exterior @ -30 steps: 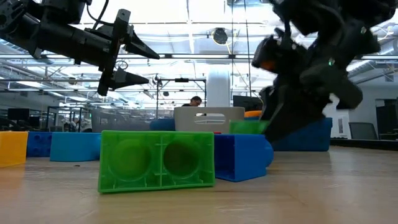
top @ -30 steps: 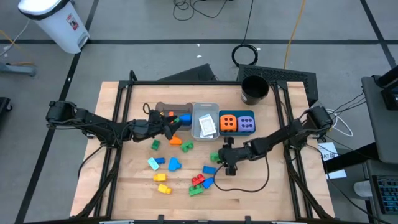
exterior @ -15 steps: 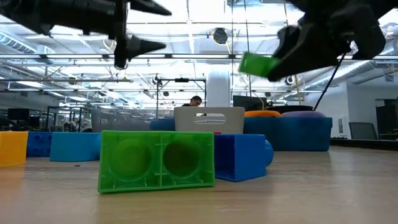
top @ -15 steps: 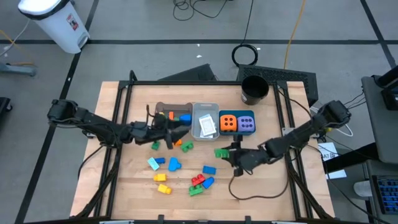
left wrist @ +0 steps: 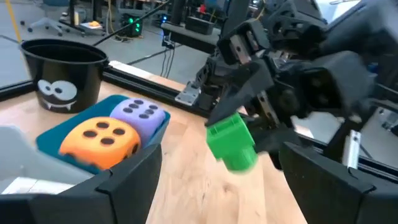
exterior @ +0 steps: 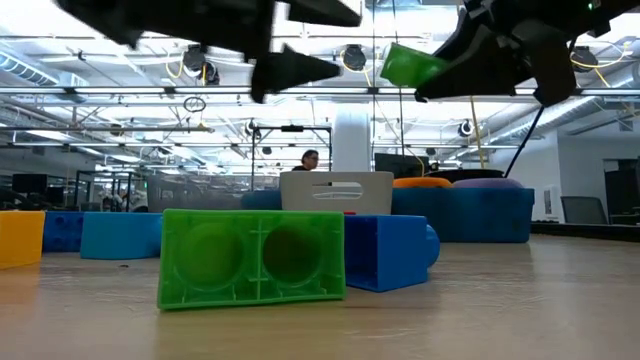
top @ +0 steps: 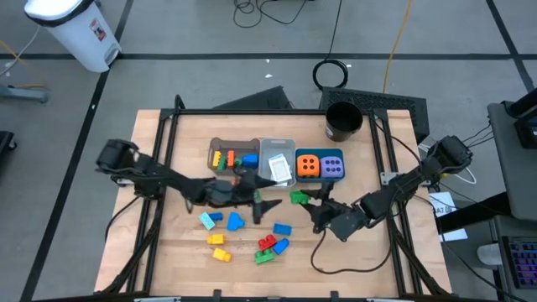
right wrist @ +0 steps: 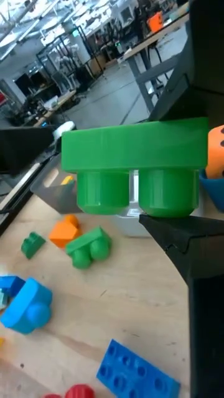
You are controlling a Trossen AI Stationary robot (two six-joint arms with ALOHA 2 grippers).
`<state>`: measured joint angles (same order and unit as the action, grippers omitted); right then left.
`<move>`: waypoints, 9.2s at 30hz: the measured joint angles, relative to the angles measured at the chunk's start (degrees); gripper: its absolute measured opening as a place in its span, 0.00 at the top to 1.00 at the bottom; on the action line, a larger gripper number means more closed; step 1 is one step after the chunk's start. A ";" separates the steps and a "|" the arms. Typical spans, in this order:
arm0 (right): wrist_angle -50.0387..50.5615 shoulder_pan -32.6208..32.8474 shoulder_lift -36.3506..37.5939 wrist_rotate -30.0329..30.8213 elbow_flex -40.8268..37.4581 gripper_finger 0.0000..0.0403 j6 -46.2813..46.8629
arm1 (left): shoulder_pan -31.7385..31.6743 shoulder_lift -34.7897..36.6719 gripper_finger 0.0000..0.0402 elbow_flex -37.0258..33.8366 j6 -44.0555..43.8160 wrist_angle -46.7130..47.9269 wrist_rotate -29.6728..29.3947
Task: Pick & Place Toys
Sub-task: Put the green game piece into the black bin, then put the blue game piece into the black bin
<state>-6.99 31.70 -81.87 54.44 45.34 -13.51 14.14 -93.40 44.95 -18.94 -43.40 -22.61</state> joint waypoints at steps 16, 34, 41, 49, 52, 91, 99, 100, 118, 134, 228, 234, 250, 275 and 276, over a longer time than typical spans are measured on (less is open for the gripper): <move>-3.72 1.03 0.02 5.52 -0.04 0.60 -3.88 | -3.68 -7.92 0.17 8.74 -11.75 0.11 5.75; -9.62 0.53 -3.32 5.35 -0.04 0.60 -10.22 | -3.55 -7.90 0.17 8.71 -15.85 2.83 6.11; -9.50 0.50 -3.34 5.30 -0.04 0.60 -10.22 | -3.57 -7.90 0.17 8.71 -16.94 2.89 6.78; -9.51 0.50 -3.34 5.29 -0.04 0.60 -10.19 | -3.52 -7.88 0.17 8.76 -18.51 2.94 7.16; -9.54 0.50 -3.34 5.28 -0.04 0.60 -10.18 | -3.11 -8.29 0.17 10.19 -17.63 3.73 8.24; -5.99 3.19 0.27 3.98 -0.09 0.27 2.92 | -5.72 -6.18 0.65 14.17 -11.25 15.21 6.54; -3.09 4.70 3.77 5.39 -0.09 0.30 5.79 | -6.63 7.57 0.65 -2.98 -14.04 12.25 -3.83; -3.34 4.68 3.85 5.40 -0.08 0.30 6.01 | -6.61 9.51 0.65 -5.35 -14.58 12.51 -5.73; -6.67 0.91 3.76 0.59 -2.92 0.33 6.91 | -8.70 15.49 0.43 -21.15 -27.47 11.51 -22.47; -7.50 0.52 3.76 -2.83 -2.96 0.34 7.30 | -8.71 15.45 0.11 -21.25 -27.32 11.99 -22.34; -5.31 -4.30 2.86 -6.14 -7.58 0.66 2.56 | -5.40 12.97 0.10 -14.58 -19.72 2.35 -2.32; -8.23 -3.06 2.26 -4.62 -7.57 0.66 -0.66 | -4.49 4.34 0.10 -5.63 -18.23 3.25 -0.85; -8.29 -1.25 2.32 -0.42 -7.54 0.66 -2.67 | -5.24 -12.12 0.10 12.79 -18.98 6.53 14.16; -8.41 -1.27 2.32 -0.77 -7.54 0.62 -2.11 | -6.66 -13.01 0.75 14.35 -20.48 8.84 14.87; -8.41 -1.31 2.32 -1.46 -7.54 0.60 -0.96 | -6.84 -13.01 0.75 14.35 -20.36 9.01 15.14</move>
<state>-15.41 30.39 -79.55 52.98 37.80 -14.47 7.30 -106.41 59.31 -39.30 -34.39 -7.47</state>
